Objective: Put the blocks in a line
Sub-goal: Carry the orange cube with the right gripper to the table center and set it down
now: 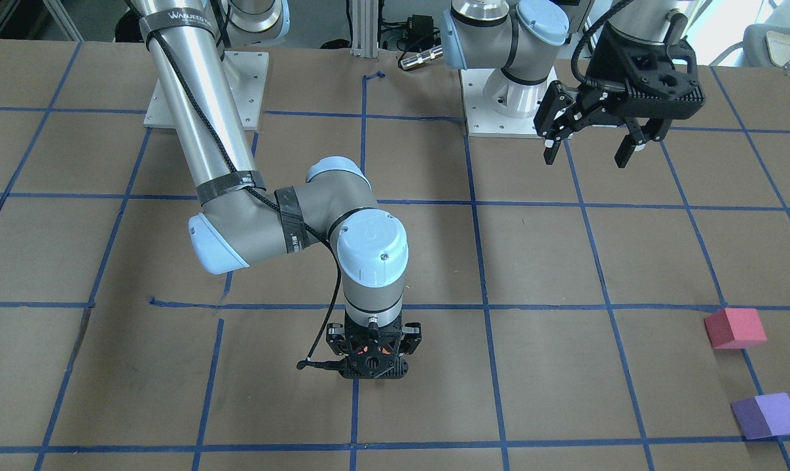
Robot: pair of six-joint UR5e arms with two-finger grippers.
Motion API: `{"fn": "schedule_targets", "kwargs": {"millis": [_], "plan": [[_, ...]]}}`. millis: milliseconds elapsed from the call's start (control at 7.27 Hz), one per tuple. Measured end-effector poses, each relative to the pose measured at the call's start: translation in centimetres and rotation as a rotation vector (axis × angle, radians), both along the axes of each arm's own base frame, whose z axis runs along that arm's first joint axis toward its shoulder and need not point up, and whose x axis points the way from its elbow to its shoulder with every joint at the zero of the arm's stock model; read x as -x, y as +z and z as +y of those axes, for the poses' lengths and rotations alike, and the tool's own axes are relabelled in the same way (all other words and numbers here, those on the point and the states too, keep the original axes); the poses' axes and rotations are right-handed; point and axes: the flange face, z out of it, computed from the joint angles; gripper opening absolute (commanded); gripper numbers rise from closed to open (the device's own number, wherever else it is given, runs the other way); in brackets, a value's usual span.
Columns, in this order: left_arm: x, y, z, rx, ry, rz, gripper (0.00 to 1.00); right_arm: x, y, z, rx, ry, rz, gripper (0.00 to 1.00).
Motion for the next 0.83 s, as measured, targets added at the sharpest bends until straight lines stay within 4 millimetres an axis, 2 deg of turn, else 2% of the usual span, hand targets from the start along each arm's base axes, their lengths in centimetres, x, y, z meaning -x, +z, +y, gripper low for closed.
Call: {"fn": "schedule_targets", "kwargs": {"millis": [138, 275, 550, 688, 825], "plan": [[0.0, 0.0, 0.0, 0.0, 0.0, 0.0, 1.0, -0.5, -0.9, 0.1, -0.008, 0.004, 0.004, 1.0], [0.0, 0.0, 0.0, 0.0, 0.0, 0.0, 1.0, -0.7, -1.6, 0.2, -0.013, 0.008, 0.006, 1.0], [0.0, 0.1, 0.0, 0.001, 0.0, -0.001, 1.0, -0.8, -1.3, 0.3, -0.015, 0.011, 0.005, 1.0], [0.0, 0.1, 0.0, 0.002, 0.001, 0.0, 1.0, -0.7, -0.6, 0.3, -0.015, 0.01, 0.006, 1.0], [-0.1, 0.1, 0.0, 0.003, 0.001, 0.001, 1.0, -0.3, 1.1, 0.7, -0.025, 0.007, 0.014, 1.0]]}}
